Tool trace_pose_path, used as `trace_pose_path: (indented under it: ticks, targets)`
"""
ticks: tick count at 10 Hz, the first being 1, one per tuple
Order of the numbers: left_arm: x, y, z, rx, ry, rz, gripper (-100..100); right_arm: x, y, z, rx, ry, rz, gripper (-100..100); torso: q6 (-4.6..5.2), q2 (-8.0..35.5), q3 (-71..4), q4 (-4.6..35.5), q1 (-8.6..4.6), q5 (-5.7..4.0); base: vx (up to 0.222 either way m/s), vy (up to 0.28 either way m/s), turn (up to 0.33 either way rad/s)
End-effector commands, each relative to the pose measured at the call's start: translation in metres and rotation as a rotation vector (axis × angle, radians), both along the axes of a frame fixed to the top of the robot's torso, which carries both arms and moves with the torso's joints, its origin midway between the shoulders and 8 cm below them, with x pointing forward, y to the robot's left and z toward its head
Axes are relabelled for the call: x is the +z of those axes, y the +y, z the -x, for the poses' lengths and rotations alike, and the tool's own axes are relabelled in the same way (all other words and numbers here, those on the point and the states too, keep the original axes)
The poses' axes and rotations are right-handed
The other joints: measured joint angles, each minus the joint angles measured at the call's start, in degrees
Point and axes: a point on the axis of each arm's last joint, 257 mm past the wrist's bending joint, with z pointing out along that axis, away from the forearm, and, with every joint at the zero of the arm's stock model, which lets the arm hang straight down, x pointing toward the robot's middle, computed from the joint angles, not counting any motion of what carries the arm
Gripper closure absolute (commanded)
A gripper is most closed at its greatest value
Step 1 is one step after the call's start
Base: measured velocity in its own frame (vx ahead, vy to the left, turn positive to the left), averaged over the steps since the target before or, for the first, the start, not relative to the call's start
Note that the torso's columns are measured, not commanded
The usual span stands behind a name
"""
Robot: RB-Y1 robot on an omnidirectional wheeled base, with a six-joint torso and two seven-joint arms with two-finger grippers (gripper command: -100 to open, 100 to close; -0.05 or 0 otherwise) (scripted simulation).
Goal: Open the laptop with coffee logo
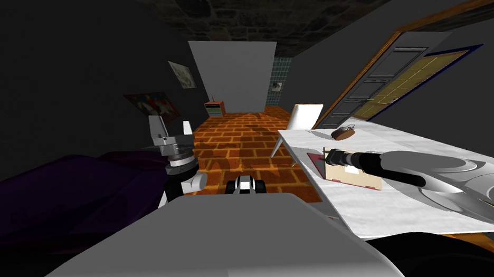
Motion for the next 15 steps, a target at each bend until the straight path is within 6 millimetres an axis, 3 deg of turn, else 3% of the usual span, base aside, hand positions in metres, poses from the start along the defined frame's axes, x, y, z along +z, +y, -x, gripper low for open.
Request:
trace_pose_path:
  ticks: [1, 4, 5, 6, 8, 11, 14, 15]
  targets:
    - [0.0, 0.0, 0.0, 0.0, 0.0, 0.0, 0, -0.007, 0.006, 0.01, 0.013, 0.064, -0.015, 100, 0.01, -0.2, -0.1, 0.0, -0.09, -0.03, 0.108, -0.011, -0.053]
    - [0.0, 0.0, 0.0, 0.0, 0.0, 0.0, 0, -0.017, 0.015, 0.026, 0.027, 0.163, -0.036, 100, -0.01, -0.1, -0.1, -0.1, -0.11, -0.04, 0.12, -0.028, -0.052]
    - [0.0, 0.0, 0.0, 0.0, 0.0, 0.0, 0, -0.014, 0.012, 0.022, 0.025, 0.14, -0.029, 100, -0.01, -0.1, 0.0, 0.0, -0.03, -0.02, 0.053, -0.008, -0.007]
    - [0.0, 0.0, 0.0, 0.0, 0.0, 0.0, 0, -0.005, -0.002, 0.016, -0.007, 0.109, -0.016, -100, -0.01, 0.2, 0.1, 0.0, 0.02, 0.0, 0.02, -0.008, -0.019]
    - [0.0, 0.0, 0.0, 0.0, 0.0, 0.0, 0, -0.004, -0.004, 0.015, -0.011, 0.103, -0.014, -100, 0.0, 0.2, 0.1, 0.1, -0.02, -0.01, 0.006, -0.003, -0.009]
    - [0.0, 0.0, 0.0, 0.0, 0.0, 0.0, 0, 0.014, -0.028, 0.005, -0.065, 0.043, 0.014, -100, -0.01, -0.1, -0.1, 0.0, -0.05, -0.01, 0.004, -0.005, -0.02]
    - [0.0, 0.0, 0.0, 0.0, 0.0, 0.0, 0, 0.013, -0.029, 0.006, -0.065, 0.045, 0.014, -100, -0.01, -0.1, 0.0, 0.0, -0.03, -0.02, 0.002, -0.002, -0.002]
    - [0.0, 0.0, 0.0, 0.0, 0.0, 0.0, 0, 0.004, -0.033, 0.015, -0.079, 0.045, 0.013, -100, 0.0, 0.0, 0.0, 0.0, -0.02, -0.01, 0.035, -0.01, 0.101]
